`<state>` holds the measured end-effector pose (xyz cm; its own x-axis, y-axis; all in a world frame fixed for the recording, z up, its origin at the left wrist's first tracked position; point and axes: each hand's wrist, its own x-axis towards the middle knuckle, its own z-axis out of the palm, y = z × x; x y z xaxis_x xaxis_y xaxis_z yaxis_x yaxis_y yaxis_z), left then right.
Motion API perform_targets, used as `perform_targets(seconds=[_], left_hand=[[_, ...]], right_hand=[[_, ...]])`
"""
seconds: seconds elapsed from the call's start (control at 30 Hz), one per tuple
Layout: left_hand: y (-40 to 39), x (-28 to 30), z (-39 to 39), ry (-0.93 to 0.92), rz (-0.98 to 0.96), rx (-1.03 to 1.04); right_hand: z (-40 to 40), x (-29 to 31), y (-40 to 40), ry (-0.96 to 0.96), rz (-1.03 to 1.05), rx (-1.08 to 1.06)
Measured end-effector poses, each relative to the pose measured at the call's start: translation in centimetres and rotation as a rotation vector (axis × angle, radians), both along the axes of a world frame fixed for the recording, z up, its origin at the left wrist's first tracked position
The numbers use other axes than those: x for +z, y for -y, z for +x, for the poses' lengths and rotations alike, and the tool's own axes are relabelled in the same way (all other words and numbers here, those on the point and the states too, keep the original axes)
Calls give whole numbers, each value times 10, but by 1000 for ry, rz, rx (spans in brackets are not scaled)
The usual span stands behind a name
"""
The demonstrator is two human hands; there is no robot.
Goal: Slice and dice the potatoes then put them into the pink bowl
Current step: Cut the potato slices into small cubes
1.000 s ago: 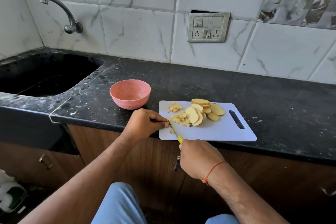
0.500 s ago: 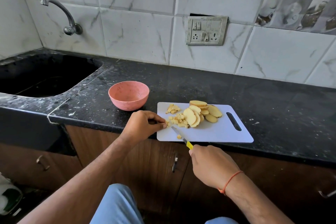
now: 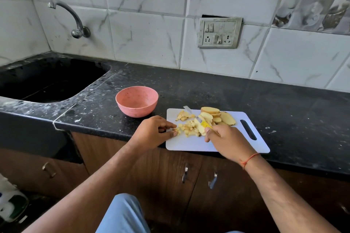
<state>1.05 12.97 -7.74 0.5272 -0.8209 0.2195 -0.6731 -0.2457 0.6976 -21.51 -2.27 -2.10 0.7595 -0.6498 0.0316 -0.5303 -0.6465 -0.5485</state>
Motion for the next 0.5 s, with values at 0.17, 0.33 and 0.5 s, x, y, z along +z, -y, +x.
perform_targets(seconds=[0.17,0.33,0.5], left_hand=[[1,-2,-1,11,-38,19],[12,2,-4,62,-23,77],[27,-3,-3,190,43,138]], right_hand=[[-2,-17,13,225,237,-34],[-4,-16,19,315,355,-53],[-4,-23,21,341,306,-59]])
